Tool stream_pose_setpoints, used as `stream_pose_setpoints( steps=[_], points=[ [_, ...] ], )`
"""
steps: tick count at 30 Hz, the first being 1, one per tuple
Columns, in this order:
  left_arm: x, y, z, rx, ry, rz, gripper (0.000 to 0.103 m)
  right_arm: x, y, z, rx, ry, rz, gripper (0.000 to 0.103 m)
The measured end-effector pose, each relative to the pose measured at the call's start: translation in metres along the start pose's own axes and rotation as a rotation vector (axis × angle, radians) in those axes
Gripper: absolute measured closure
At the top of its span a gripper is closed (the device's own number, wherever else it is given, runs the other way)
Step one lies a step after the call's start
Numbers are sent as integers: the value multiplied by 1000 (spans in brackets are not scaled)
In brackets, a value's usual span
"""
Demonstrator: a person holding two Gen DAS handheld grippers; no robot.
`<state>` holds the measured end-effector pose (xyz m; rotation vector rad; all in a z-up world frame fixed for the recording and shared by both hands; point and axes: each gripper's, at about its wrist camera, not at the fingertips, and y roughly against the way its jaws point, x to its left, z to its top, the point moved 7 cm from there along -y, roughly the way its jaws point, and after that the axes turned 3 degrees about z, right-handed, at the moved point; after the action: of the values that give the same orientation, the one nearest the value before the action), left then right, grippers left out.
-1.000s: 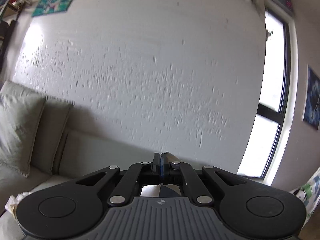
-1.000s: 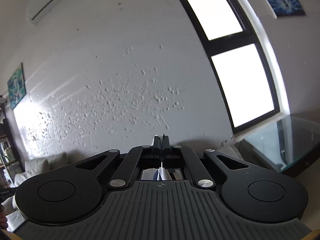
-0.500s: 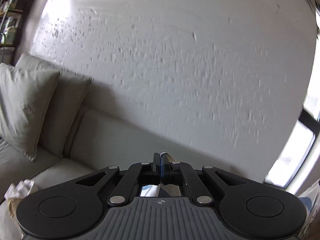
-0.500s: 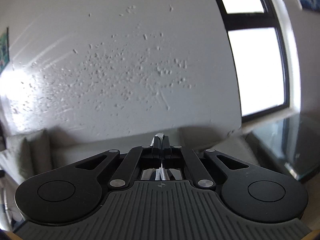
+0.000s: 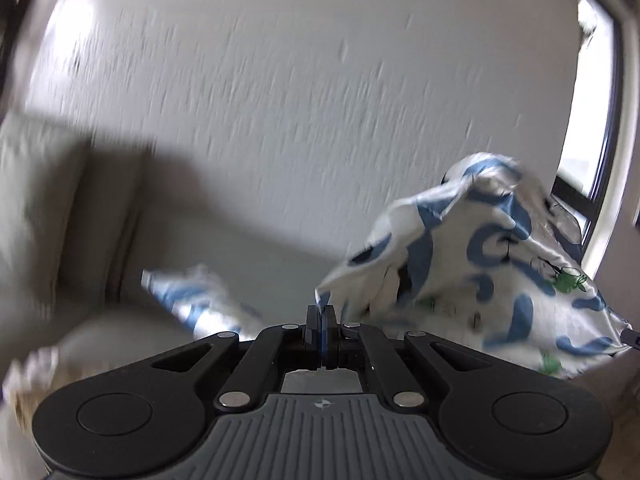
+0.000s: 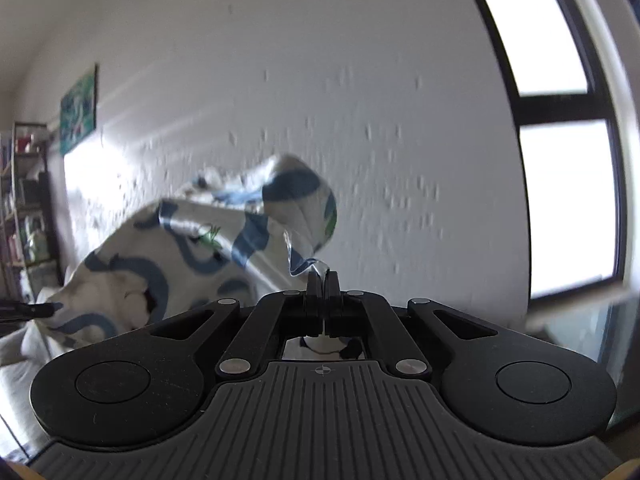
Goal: Fold clothes
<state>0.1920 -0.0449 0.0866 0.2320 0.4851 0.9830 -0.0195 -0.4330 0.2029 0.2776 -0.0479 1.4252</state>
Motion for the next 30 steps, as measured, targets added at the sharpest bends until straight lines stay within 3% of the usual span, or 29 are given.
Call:
stream_pose_setpoints(
  steps=[2, 7, 10, 11, 12, 14, 16, 17, 20, 22, 23, 24, 26, 30],
  points=[
    [20, -24, -58, 115, 37, 12, 103, -17, -14, -68, 162, -52, -4, 103],
    [59, -57, -169, 395, 37, 123, 103, -57, -24, -222, 434, -181, -93, 103],
    [73, -54, -206, 514, 38, 184, 103, -82, -12, -286, 546, -245, -168, 103],
    [78, -51, -213, 536, 38, 207, 91, -90, -5, -303, 571, -252, -196, 103],
    [80, -46, -215, 537, 34, 228, 73, -96, 0, -314, 591, -270, -216, 102],
    [77, -27, -212, 490, 12, 259, 60, -115, 4, -330, 628, -338, -255, 89],
    [60, -9, -208, 420, -18, 235, 60, -118, 27, -342, 633, -435, -317, 67],
    [52, -1, -205, 386, -32, 216, 60, -121, 35, -341, 604, -467, -336, 62],
    [22, -3, -200, 341, -83, 121, 58, -118, 52, -333, 517, -493, -352, 60],
    [-2, -19, -200, 337, -131, 69, 52, -110, 43, -323, 493, -458, -320, 60],
    [-13, -30, -200, 334, -152, 59, 45, -106, 39, -318, 481, -440, -304, 60],
    [-24, -42, -200, 331, -172, 49, 38, -99, 27, -320, 503, -427, -269, 60],
    [-45, -66, -199, 327, -199, 30, 37, -86, 2, -327, 550, -419, -202, 60],
    [-67, -123, -196, 350, -194, 8, 33, -81, -45, -348, 591, -495, -176, 56]
  ],
)
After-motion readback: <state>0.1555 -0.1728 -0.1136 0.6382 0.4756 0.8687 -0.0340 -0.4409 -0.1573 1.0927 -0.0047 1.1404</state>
